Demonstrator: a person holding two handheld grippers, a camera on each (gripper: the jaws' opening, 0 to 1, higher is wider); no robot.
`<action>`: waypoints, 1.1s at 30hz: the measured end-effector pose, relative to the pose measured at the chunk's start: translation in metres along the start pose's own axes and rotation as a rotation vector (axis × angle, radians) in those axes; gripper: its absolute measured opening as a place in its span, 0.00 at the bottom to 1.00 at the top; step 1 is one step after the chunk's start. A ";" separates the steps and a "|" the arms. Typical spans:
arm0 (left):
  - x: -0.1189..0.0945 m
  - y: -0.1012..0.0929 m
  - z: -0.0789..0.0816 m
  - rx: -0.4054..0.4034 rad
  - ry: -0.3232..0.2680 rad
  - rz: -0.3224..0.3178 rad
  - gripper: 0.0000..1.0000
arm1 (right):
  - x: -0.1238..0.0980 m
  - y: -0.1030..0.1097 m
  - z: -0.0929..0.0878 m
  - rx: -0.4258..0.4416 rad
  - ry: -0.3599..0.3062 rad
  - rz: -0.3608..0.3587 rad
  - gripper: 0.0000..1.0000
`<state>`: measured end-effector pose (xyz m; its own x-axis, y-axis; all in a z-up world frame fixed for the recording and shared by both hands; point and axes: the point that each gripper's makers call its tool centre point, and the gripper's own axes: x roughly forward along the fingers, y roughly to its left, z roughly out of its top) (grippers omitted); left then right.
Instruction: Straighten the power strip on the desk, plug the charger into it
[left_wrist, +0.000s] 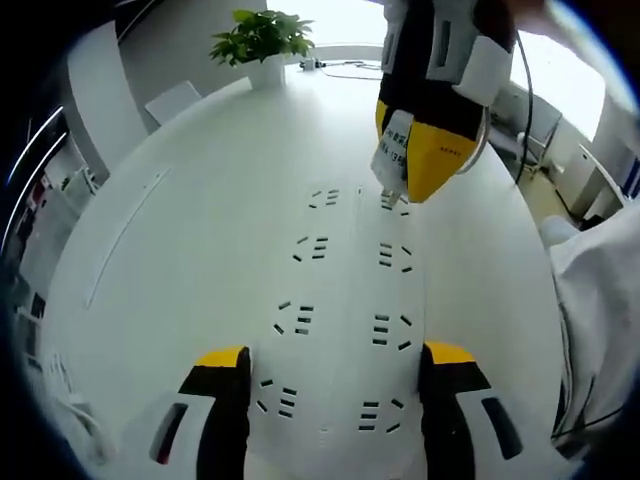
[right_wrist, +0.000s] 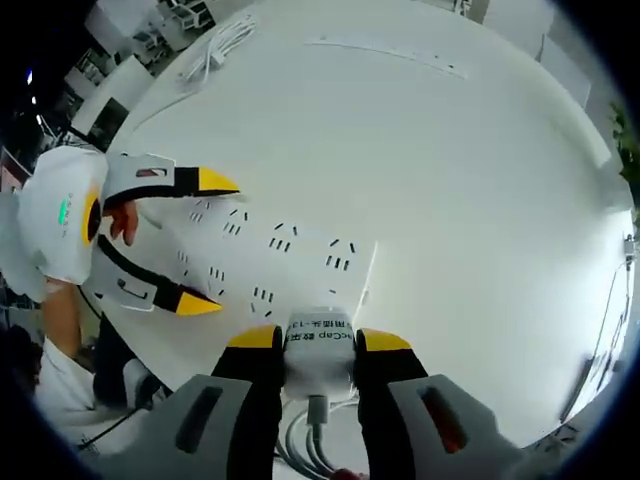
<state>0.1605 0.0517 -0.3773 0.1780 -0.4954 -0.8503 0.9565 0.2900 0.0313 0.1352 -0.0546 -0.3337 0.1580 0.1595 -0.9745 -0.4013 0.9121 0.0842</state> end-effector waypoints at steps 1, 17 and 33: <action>0.000 0.000 0.000 0.000 0.000 0.000 0.69 | 0.000 0.000 0.000 0.000 0.005 -0.009 0.27; -0.005 -0.007 -0.001 -0.001 -0.001 0.050 0.67 | 0.001 -0.001 -0.006 0.108 0.030 -0.117 0.27; -0.006 -0.008 0.000 0.001 -0.024 0.054 0.66 | 0.009 -0.007 0.012 0.110 0.020 -0.145 0.26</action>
<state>0.1521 0.0524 -0.3720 0.2350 -0.4986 -0.8344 0.9455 0.3164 0.0772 0.1501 -0.0555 -0.3404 0.1882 0.0164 -0.9820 -0.2743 0.9610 -0.0365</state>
